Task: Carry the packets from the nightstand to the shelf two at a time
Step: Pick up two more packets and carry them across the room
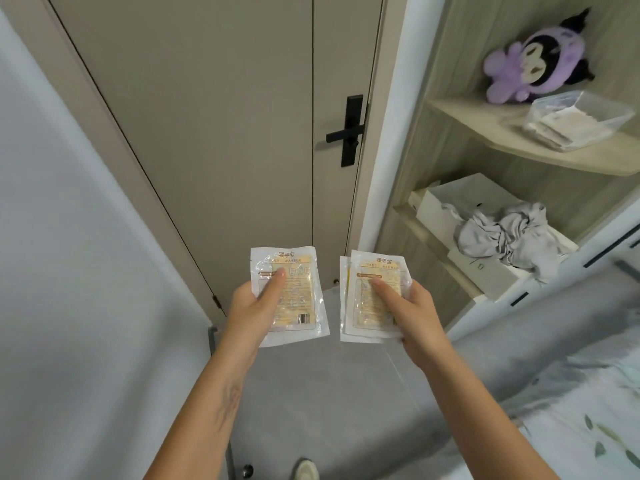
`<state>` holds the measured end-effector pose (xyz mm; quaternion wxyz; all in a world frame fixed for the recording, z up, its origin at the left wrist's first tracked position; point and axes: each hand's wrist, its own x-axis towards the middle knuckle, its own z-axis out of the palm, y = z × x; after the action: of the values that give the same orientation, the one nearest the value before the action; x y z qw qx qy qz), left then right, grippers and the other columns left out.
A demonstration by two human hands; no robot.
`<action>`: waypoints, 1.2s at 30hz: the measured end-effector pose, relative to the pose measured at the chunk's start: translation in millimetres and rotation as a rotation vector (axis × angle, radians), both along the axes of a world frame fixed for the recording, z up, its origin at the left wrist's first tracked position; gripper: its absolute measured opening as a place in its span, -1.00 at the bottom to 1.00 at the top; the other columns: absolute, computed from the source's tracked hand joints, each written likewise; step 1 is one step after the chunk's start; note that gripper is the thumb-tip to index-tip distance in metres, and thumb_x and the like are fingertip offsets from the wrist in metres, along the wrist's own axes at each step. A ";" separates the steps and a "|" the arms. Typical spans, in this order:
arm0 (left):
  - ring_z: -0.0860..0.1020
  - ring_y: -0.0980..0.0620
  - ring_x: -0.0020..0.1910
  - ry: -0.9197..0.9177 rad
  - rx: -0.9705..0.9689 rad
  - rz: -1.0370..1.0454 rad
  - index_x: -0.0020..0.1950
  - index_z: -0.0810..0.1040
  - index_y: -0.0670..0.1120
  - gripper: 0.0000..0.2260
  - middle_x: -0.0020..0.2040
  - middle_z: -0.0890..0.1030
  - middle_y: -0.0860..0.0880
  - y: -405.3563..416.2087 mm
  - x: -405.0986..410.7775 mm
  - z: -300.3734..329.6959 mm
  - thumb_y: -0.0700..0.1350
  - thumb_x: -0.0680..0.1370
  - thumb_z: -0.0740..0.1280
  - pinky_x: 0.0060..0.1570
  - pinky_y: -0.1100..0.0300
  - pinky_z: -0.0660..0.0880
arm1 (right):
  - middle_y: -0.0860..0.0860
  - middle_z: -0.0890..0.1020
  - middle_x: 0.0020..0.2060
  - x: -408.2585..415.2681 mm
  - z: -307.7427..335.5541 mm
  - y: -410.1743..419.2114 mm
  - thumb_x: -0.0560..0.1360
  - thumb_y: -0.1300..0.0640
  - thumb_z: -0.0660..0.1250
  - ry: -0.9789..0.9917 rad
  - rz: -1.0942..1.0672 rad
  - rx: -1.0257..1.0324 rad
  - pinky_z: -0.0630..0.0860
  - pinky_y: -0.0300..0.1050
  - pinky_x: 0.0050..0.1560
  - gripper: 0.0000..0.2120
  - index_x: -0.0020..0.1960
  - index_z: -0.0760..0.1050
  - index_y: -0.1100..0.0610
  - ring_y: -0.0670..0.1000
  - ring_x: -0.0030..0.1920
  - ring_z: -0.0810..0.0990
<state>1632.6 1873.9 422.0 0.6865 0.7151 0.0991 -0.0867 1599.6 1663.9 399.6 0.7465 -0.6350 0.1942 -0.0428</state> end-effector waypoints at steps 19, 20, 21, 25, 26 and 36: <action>0.69 0.03 -0.06 0.047 -0.074 -0.519 -0.01 0.64 0.01 -0.92 -0.09 0.73 0.03 -236.7 279.8 12.5 -0.07 0.52 0.40 -0.05 0.12 0.60 | 0.05 0.74 -0.08 187.0 28.6 -195.2 0.53 0.15 0.37 0.007 -0.475 -0.016 0.64 -0.07 -0.04 -0.86 0.07 0.60 0.15 0.04 -0.07 0.72; 0.69 0.04 -0.05 0.045 -0.074 -0.559 0.00 0.64 0.02 -0.92 -0.08 0.72 0.03 -255.8 293.1 13.7 -0.07 0.53 0.40 -0.04 0.11 0.60 | 0.04 0.74 -0.08 193.8 31.9 -208.5 0.53 0.15 0.37 0.005 -0.517 -0.011 0.64 -0.09 -0.06 -0.86 0.07 0.60 0.15 0.04 -0.08 0.72; 0.68 0.04 -0.04 0.043 -0.073 -0.604 0.02 0.63 0.03 -0.91 -0.06 0.72 0.04 -275.5 304.5 15.2 -0.06 0.53 0.39 -0.02 0.10 0.60 | 0.04 0.74 -0.09 199.6 35.5 -221.9 0.53 0.15 0.37 0.004 -0.557 -0.007 0.64 -0.11 -0.09 -0.85 0.08 0.60 0.15 0.02 -0.09 0.72; 0.66 0.07 0.01 0.017 -0.098 -0.773 0.13 0.56 0.06 -0.81 0.01 0.69 0.06 -355.3 334.6 27.3 -0.10 0.53 0.40 -0.01 0.14 0.60 | 0.04 0.74 -0.11 206.8 52.0 -275.9 0.54 0.14 0.36 -0.007 -0.710 0.022 0.60 -0.13 -0.14 -0.84 0.09 0.60 0.15 0.01 -0.11 0.72; 0.66 0.06 0.03 0.016 -0.103 -0.800 0.15 0.53 0.04 -0.76 0.03 0.68 0.05 -374.1 338.3 30.8 -0.15 0.52 0.41 -0.01 0.13 0.60 | 0.05 0.74 -0.13 205.0 55.4 -288.4 0.55 0.15 0.35 -0.023 -0.748 0.056 0.60 -0.16 -0.18 -0.85 0.09 0.60 0.16 0.00 -0.14 0.72; 0.63 0.06 0.08 0.130 -0.203 -0.983 0.24 0.48 0.01 -0.65 0.10 0.66 0.00 -542.1 313.9 53.6 -0.07 0.48 0.44 0.17 0.02 0.52 | 0.06 0.73 -0.08 200.3 89.4 -400.1 0.54 0.08 0.31 -0.093 -0.806 0.006 0.59 -0.12 -0.13 -0.81 0.10 0.60 0.10 0.03 -0.09 0.71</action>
<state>1946.5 1331.7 475.5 0.6230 0.5999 -0.2159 -0.4533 1799.9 1263.8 488.9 0.6798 -0.5031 0.3938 -0.3602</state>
